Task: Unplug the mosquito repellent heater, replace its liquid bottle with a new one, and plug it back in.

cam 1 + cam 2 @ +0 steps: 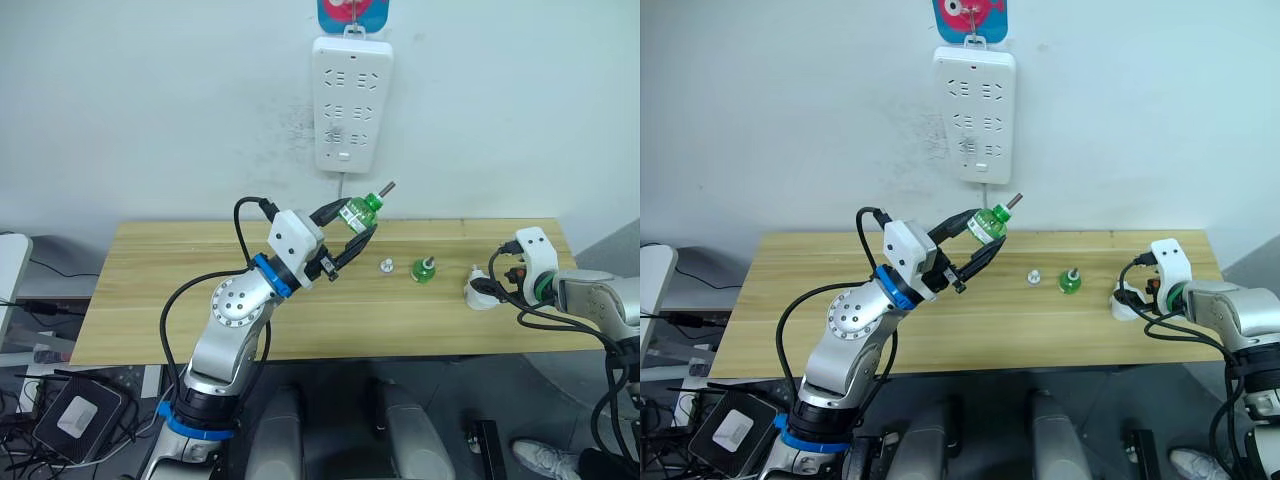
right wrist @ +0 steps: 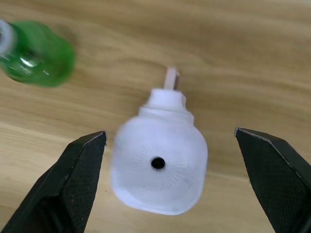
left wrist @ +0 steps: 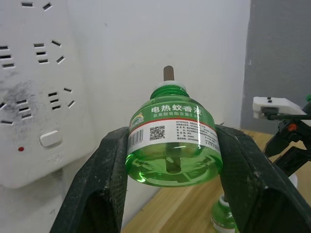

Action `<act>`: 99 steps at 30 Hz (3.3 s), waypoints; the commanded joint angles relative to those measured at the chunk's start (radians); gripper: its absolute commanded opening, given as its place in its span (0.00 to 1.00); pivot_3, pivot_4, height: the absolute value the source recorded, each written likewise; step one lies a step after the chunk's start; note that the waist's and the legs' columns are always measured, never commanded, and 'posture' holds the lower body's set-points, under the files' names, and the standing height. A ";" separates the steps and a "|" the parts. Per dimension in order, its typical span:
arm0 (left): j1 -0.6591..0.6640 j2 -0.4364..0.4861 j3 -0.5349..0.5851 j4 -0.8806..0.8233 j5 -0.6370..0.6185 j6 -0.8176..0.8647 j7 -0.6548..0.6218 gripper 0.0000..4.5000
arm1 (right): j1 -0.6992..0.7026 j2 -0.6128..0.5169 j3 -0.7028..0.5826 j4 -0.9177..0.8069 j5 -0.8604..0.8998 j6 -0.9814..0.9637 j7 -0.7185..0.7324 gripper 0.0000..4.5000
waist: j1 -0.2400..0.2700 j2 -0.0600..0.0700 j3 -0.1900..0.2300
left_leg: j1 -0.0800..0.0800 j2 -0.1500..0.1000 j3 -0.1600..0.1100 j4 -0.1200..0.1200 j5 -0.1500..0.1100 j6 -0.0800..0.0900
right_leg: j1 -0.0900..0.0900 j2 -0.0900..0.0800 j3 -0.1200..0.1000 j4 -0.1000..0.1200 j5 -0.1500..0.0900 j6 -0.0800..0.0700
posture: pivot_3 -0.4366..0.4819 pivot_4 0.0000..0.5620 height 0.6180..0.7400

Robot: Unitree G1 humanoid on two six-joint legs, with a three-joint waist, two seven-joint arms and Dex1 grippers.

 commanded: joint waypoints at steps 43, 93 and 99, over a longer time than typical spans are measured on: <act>-0.073 0.041 -0.085 0.206 -0.062 -0.350 -0.340 0.50 | -0.275 -0.188 -0.198 0.082 1.295 0.561 0.016 0.66 | -0.009 0.002 0.001 | -0.001 0.000 0.001 0.000 -0.004 0.007 | 0.003 0.000 0.000 -0.008 0.000 0.000 | 0.30 0.57 1.00; -0.123 0.041 -0.109 0.197 -0.060 -0.320 -0.392 0.50 | -0.195 -0.175 -0.195 -0.046 1.413 0.448 -0.162 0.66 | -0.013 0.002 0.001 | 0.000 0.000 0.001 0.000 -0.004 0.007 | 0.003 0.000 0.000 -0.007 -0.001 0.003 | 0.29 0.55 1.00; -0.140 0.025 -0.100 0.219 -0.052 -0.307 -0.363 0.50 | -0.190 -0.181 -0.186 -0.079 1.413 0.461 -0.137 0.66 | -0.013 0.002 0.001 | -0.001 0.000 0.001 0.000 -0.004 0.007 | 0.003 0.000 0.000 -0.007 -0.001 0.003 | 0.30 0.54 1.00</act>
